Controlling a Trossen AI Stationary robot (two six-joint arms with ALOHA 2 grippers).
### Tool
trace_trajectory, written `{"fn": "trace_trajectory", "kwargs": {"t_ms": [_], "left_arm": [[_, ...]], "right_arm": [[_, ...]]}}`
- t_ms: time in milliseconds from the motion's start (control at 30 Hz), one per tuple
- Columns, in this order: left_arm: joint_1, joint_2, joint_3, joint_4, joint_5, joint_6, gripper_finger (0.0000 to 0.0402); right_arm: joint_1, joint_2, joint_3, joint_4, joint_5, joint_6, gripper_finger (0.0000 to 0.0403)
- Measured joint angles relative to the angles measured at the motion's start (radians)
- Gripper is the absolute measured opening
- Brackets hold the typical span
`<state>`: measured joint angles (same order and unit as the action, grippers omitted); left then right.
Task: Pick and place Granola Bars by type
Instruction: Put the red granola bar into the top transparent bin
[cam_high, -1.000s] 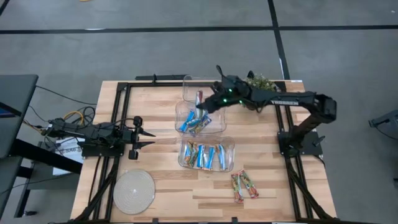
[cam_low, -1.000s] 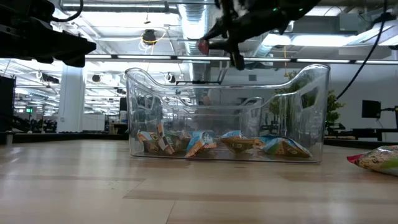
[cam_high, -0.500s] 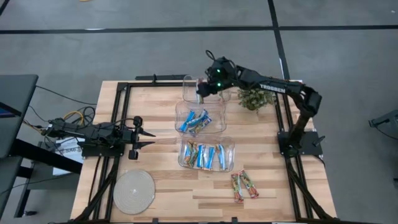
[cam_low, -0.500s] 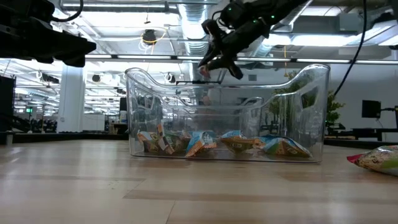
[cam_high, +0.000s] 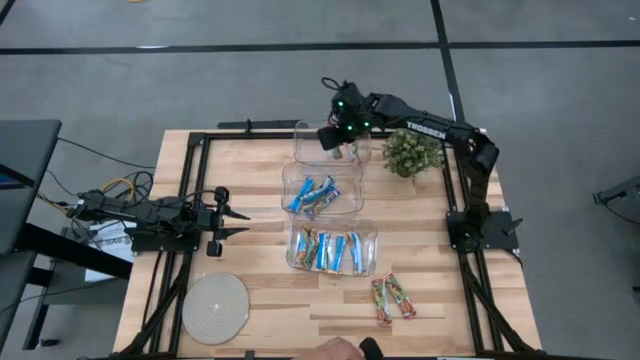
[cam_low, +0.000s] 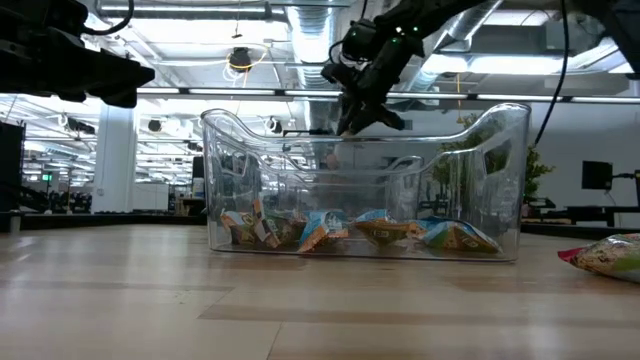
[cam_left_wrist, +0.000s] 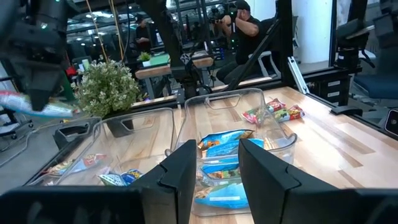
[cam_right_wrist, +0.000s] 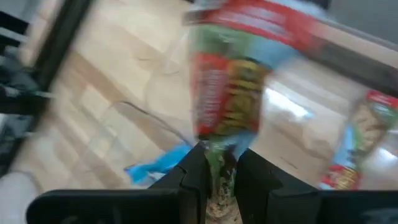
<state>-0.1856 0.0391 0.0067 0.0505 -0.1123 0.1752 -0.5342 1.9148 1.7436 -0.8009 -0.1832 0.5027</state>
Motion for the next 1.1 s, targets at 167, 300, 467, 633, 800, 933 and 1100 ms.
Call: {"fn": "trace_trajectory", "kwargs": {"t_ms": [167, 300, 467, 633, 800, 933, 1100], "left_arm": [[0.000, 0.000, 0.000, 0.000, -0.001, 0.003, 0.0114], [0.000, 0.000, 0.000, 0.000, -0.003, 0.028, 0.0114], [0.000, 0.000, 0.000, 0.000, -0.004, 0.048, 0.0114], [0.000, 0.000, 0.000, 0.000, -0.006, 0.050, 0.0114], [0.000, 0.000, 0.000, 0.000, -0.007, 0.050, 0.0114], [0.000, 0.000, 0.000, 0.000, -0.007, 0.050, 0.0114], [0.000, 0.000, 0.000, 0.000, -0.007, 0.050, 0.0114]], "right_arm": [[-0.009, 0.037, 0.054, -0.093, 0.050, -0.016, 0.0054], [-0.014, 0.058, 0.055, -0.120, 0.056, -0.017, 0.0054], [-0.019, 0.069, 0.056, -0.134, 0.080, -0.033, 0.0054], [-0.027, 0.088, 0.055, -0.160, 0.086, -0.033, 0.0054], [-0.032, 0.125, 0.054, -0.159, 0.084, -0.033, 0.0054], [-0.038, 0.140, 0.054, -0.157, 0.080, -0.033, 0.0054], [-0.043, 0.171, 0.054, -0.150, 0.078, -0.025, 0.0054]]}}
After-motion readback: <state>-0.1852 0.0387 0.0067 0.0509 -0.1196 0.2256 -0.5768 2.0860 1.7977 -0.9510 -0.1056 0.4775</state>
